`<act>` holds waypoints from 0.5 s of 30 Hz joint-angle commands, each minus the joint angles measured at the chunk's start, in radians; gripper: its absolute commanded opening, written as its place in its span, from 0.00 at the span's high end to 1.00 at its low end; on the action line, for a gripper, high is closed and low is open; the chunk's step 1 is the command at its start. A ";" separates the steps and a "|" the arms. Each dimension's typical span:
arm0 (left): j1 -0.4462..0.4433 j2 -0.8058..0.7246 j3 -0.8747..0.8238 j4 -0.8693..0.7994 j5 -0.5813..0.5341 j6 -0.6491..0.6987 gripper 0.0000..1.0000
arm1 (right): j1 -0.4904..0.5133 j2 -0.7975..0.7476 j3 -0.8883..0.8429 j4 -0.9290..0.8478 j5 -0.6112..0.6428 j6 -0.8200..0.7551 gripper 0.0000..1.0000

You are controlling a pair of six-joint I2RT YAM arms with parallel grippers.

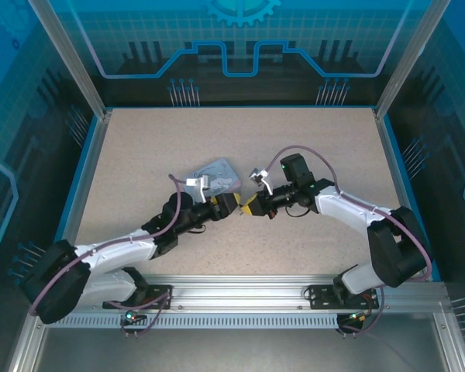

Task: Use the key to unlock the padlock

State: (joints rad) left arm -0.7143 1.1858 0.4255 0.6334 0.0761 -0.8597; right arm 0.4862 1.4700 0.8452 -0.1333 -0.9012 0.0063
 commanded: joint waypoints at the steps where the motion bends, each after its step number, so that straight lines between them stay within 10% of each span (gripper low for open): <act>1: -0.014 0.035 0.048 0.091 0.036 -0.001 0.35 | 0.009 -0.028 -0.008 0.031 -0.058 -0.006 0.96; 15: -0.025 0.052 0.058 0.106 0.045 -0.007 0.69 | -0.017 -0.061 -0.046 0.192 -0.080 0.133 0.95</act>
State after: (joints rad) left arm -0.7300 1.2327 0.4522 0.7029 0.1024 -0.8684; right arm 0.4828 1.4330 0.8150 -0.0013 -0.9520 0.0963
